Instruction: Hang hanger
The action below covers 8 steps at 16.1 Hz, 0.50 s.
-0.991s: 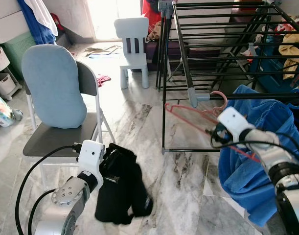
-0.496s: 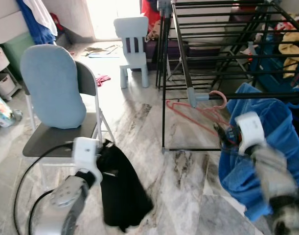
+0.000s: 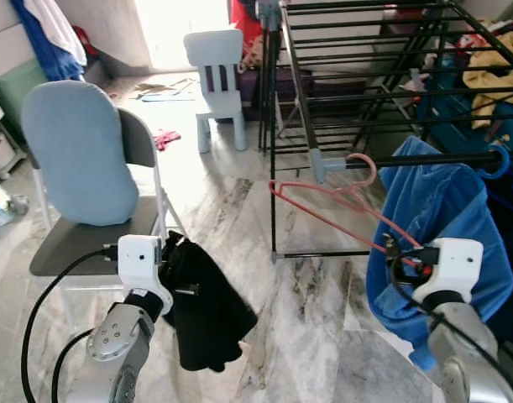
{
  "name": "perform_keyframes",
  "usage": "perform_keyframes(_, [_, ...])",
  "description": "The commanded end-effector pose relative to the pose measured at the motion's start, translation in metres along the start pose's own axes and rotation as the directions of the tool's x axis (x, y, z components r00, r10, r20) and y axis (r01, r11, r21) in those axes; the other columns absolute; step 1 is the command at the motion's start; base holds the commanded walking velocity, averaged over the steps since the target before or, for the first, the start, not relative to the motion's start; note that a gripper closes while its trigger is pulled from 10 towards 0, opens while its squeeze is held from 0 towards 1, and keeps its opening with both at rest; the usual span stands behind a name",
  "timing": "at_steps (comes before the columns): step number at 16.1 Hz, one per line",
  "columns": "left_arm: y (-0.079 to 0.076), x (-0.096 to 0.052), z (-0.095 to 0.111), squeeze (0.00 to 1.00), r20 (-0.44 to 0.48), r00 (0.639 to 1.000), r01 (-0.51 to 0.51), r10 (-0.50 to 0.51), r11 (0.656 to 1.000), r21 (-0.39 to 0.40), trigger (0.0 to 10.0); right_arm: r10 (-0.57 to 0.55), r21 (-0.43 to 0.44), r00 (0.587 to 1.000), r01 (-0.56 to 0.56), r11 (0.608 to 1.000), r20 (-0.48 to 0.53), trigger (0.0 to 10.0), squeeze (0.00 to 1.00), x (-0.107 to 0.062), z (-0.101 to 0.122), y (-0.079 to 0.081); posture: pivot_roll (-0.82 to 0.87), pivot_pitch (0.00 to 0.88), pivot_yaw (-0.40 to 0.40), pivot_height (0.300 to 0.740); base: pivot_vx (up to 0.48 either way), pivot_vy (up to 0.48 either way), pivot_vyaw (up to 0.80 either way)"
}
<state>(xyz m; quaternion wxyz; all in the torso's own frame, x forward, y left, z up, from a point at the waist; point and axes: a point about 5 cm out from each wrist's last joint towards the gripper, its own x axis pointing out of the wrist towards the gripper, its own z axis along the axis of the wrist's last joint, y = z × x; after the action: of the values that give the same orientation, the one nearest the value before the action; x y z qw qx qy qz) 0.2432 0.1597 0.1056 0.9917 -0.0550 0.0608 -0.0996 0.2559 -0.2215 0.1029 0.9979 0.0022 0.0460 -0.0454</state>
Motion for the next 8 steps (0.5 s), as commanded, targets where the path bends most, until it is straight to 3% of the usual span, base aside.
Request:
perform_keyframes(1, [0.002, 0.001, 0.006, 0.0, 0.037, 0.999, -0.017, 0.017, 1.0, 0.016, 10.0, 0.002, -0.009, 1.0, -0.002, 1.0, -0.006, 10.0, 0.0, -0.002, 0.005, 0.005, -0.1, 0.0, 0.044, 0.74, 0.0, 0.0, 0.0])
perform_keyframes(3, [0.003, 0.002, 0.005, 0.0, 0.041, 0.999, -0.021, 0.02, 1.0, 0.014, 10.0, -0.061, 0.018, 0.998, 0.062, 0.998, -0.026, 10.0, 0.0, -0.008, 0.003, 0.009, -0.1, 0.0, 0.044, 0.74, 0.0, 0.0, 0.0])
perform_keyframes(5, [0.002, 0.009, 0.005, 0.0, 0.04, 0.999, -0.015, 0.015, 1.0, 0.015, 10.0, 0.037, -0.008, 0.999, -0.037, 0.999, -0.024, 10.0, 0.0, -0.012, 0.007, 0.029, -0.12, 0.0, 0.068, 0.74, 0.0, 0.0, 0.0])
perform_keyframes(7, [-0.001, 0.016, 0.006, 0.0, 0.04, 0.999, 0.011, -0.013, 0.999, 0.034, 10.0, 0.145, -0.087, 0.989, -0.145, 0.986, -0.007, 10.0, 0.0, -0.002, 0.016, 0.036, -0.12, 0.0, 0.075, 0.74, 0.0, 0.0, 0.0])
perform_keyframes(8, [-0.001, 0.02, 0.008, 0.0, 0.046, 0.999, 0.012, -0.014, 0.999, 0.038, 10.0, 0.138, -0.106, 0.99, -0.138, 0.985, -0.007, 10.0, 0.0, 0.008, 0.021, 0.03, -0.11, 0.0, 0.068, 0.74, 0.0, 0.0, 0.0])
